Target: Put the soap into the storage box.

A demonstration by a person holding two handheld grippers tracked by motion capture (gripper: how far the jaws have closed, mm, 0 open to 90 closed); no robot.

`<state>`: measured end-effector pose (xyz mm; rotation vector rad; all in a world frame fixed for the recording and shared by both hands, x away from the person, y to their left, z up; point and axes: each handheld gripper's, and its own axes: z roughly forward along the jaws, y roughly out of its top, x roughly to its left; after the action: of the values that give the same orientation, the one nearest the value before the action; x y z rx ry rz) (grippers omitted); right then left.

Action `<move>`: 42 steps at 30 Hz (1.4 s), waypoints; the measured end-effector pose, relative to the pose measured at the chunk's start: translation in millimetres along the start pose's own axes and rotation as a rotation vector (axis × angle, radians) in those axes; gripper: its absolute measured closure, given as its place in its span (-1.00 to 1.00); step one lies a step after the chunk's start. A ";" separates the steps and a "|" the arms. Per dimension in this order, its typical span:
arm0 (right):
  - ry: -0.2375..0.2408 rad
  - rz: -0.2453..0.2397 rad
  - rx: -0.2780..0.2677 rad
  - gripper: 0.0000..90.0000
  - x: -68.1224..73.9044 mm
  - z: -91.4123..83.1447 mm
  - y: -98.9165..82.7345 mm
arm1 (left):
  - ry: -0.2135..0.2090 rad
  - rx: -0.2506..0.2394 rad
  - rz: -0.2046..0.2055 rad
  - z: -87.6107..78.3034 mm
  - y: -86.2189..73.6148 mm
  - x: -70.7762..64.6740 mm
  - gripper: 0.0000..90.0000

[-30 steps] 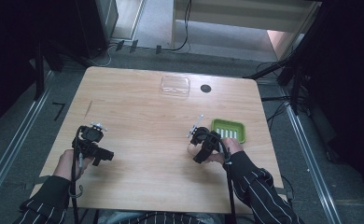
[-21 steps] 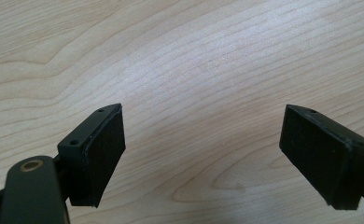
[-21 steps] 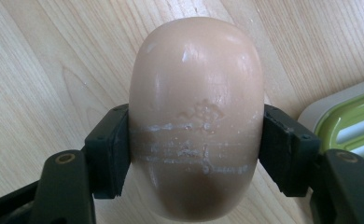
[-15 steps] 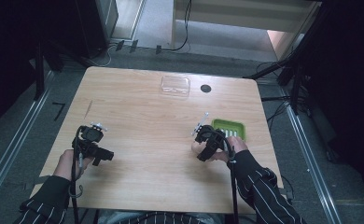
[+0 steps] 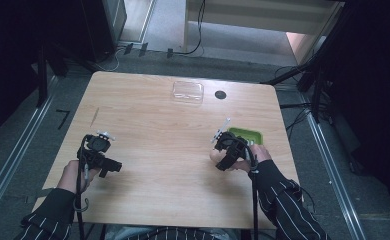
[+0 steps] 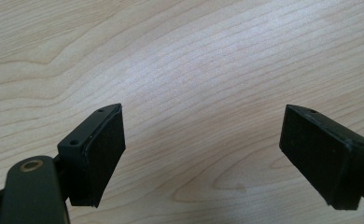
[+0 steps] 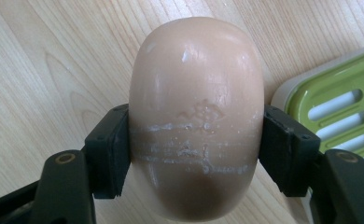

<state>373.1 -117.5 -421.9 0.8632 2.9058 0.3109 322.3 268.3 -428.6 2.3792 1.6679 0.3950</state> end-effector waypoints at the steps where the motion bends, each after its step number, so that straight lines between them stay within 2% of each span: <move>1: -0.001 -0.002 -0.002 -0.25 -1.4 -0.7 -0.8 | 0.000 -0.001 -0.001 0.0 0.0 0.0 -0.67; 14: -0.005 0.023 -0.012 -0.25 -12.9 -6.9 -9.7 | -0.001 0.000 0.000 0.1 0.0 0.1 -0.67; 42: -0.038 0.011 -0.030 -0.25 -42.7 -16.8 -19.3 | -0.002 0.005 -0.001 0.8 0.4 -0.1 -0.67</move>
<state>396.1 -159.6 -408.4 0.8706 2.8550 0.3342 322.9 268.0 -429.3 2.3816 1.6703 0.3885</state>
